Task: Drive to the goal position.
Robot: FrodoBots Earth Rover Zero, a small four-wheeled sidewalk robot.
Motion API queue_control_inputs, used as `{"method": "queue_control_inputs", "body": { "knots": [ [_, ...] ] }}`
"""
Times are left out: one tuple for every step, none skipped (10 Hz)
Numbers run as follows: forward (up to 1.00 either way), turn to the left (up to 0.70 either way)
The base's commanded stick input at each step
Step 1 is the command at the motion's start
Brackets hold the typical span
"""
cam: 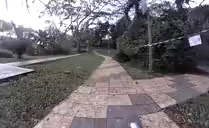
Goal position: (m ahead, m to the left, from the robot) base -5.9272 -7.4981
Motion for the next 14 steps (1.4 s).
{"method": "queue_control_inputs", "body": {
  "knots": [
    [0.7, -0.13],
    [0.7, -0.13],
    [0.7, -0.13],
    [0.7, -0.13],
    [0.7, -0.13],
    [0.7, -0.13],
    [0.7, -0.13],
    [0.7, -0.13],
    [0.7, -0.08],
    [0.7, -0.01],
    [0.7, 0.01],
    [0.7, 0.01],
    [0.7, 0.01],
    [0.7, 0.01]
  ]
}}
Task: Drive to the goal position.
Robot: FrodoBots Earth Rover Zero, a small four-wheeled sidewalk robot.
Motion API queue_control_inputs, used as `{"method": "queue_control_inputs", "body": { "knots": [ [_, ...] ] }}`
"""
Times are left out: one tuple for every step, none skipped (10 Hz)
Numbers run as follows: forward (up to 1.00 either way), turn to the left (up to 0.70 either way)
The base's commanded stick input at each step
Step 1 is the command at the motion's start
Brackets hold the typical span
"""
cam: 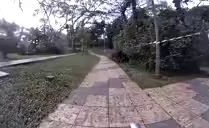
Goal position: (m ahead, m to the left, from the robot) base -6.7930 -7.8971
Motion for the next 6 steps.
{"method": "queue_control_inputs", "body": {
  "knots": [
    [0.7, 0.01],
    [0.7, 0.01],
    [0.7, 0.01],
    [0.7, 0.01],
    [0.7, 0.01],
    [0.7, 0.01]
  ]
}}
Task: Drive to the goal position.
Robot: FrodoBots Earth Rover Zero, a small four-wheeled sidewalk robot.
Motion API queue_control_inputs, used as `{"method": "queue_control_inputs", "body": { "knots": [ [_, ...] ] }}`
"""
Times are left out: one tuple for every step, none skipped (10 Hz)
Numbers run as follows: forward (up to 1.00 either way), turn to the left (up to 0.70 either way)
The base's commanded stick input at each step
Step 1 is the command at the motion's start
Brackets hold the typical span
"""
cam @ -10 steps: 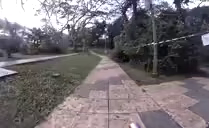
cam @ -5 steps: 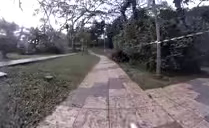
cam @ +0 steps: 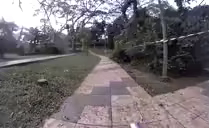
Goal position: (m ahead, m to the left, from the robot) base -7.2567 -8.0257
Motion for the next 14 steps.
{"method": "queue_control_inputs", "body": {
  "knots": [
    [0.7, 0.01],
    [0.7, 0.01],
    [0.7, 0.01],
    [0.7, -0.01],
    [0.7, -0.08],
    [0.7, -0.13],
    [0.7, -0.13],
    [0.7, -0.13],
    [0.7, -0.13],
    [0.7, -0.13],
    [0.7, -0.13],
    [0.7, -0.13],
    [0.7, -0.13],
    [0.7, -0.13]
  ]
}}
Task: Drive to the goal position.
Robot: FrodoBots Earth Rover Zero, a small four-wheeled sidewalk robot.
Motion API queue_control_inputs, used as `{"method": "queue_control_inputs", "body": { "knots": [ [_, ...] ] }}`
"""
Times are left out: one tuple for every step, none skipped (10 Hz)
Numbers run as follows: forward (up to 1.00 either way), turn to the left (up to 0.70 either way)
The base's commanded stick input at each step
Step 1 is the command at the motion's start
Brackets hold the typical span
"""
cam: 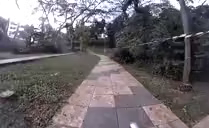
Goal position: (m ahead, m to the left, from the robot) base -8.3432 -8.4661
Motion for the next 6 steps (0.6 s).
{"method": "queue_control_inputs", "body": {
  "knots": [
    [0.7, -0.13],
    [0.7, -0.13],
    [0.7, -0.13],
    [0.7, -0.13],
    [0.7, -0.03],
    [0.7, 0.01]
  ]
}}
